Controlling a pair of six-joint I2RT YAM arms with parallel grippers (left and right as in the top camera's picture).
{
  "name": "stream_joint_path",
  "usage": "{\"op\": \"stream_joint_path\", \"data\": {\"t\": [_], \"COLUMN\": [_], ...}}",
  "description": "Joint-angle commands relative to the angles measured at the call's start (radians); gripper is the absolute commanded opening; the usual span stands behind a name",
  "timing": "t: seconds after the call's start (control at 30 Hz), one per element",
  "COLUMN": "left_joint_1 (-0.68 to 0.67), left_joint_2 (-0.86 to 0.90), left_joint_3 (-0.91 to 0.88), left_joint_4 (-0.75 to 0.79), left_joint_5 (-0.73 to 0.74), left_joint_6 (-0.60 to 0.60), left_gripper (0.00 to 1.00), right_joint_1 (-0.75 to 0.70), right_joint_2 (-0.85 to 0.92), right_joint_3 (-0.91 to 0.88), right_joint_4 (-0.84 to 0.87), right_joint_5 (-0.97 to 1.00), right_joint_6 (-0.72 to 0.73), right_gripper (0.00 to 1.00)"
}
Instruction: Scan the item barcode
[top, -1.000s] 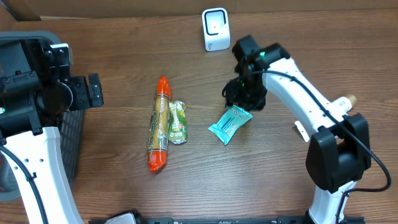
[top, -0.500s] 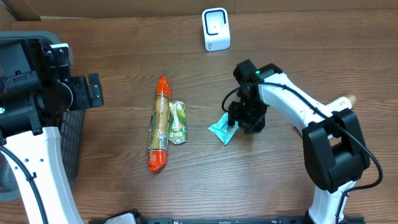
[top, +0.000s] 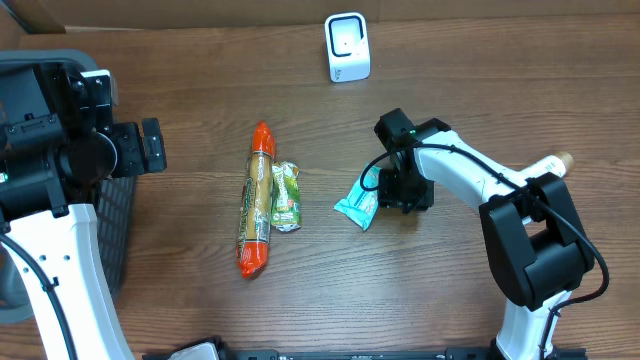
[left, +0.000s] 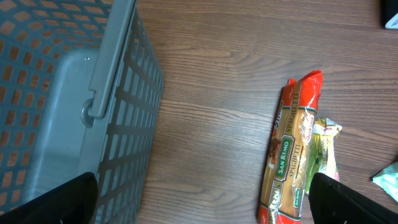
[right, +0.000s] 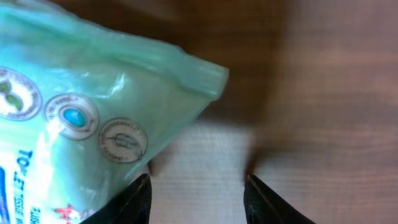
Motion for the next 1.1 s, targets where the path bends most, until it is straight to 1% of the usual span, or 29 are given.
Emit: {"op": "stream_joint_path", "data": {"t": [0.0,0.13,0.2,0.27,0.37,0.47,0.57,0.67,0.77,0.83,0.97,1.07], "left_joint_1": [-0.002,-0.002,-0.002,-0.002,-0.002,-0.002,-0.002,-0.002,-0.002,-0.002,-0.002,-0.002], "left_joint_2": [0.000,0.000,0.000,0.000,0.000,0.000,0.000,0.000,0.000,0.000,0.000,0.000], "left_joint_3": [0.008,0.008,0.008,0.008,0.008,0.008,0.008,0.008,0.008,0.008,0.008,0.008], "left_joint_4": [0.003,0.003,0.003,0.003,0.003,0.003,0.003,0.003,0.003,0.003,0.003,0.003], "left_joint_5": [-0.005,-0.005,-0.005,-0.005,-0.005,-0.005,-0.005,-0.005,-0.005,-0.005,-0.005,-0.005], "left_joint_6": [0.016,0.016,0.016,0.016,0.016,0.016,0.016,0.016,0.016,0.016,0.016,0.016], "left_gripper": [1.00,0.99,1.00,1.00,1.00,1.00,1.00,0.99,1.00,1.00,1.00,1.00], "right_joint_1": [-0.003,-0.022,-0.030,-0.039,-0.057,-0.083,-0.095,-0.093,-0.089,-0.089,-0.069,-0.054], "right_joint_2": [0.000,0.000,0.000,0.000,0.000,0.002,0.003,0.003,0.003,0.003,0.003,0.004], "right_joint_3": [0.001,0.001,0.003,0.008,0.008,0.007,0.006,0.006,0.006,0.006,0.006,0.006], "right_joint_4": [0.085,0.182,0.203,0.193,0.149,0.056,-0.038,-0.071,-0.043,0.010,0.094,0.101], "right_joint_5": [0.043,0.039,0.035,-0.006,-0.119,-0.262,-0.422,-0.527,-0.546,-0.543,-0.435,-0.417], "right_joint_6": [-0.085,-0.138,-0.154,-0.163,-0.162,-0.151,-0.188,-0.233,-0.225,-0.172,-0.046,-0.042], "right_gripper": [0.49,0.48,0.47,0.47,0.48,0.58,0.63,0.66,0.67,0.68,0.69,0.68]}}
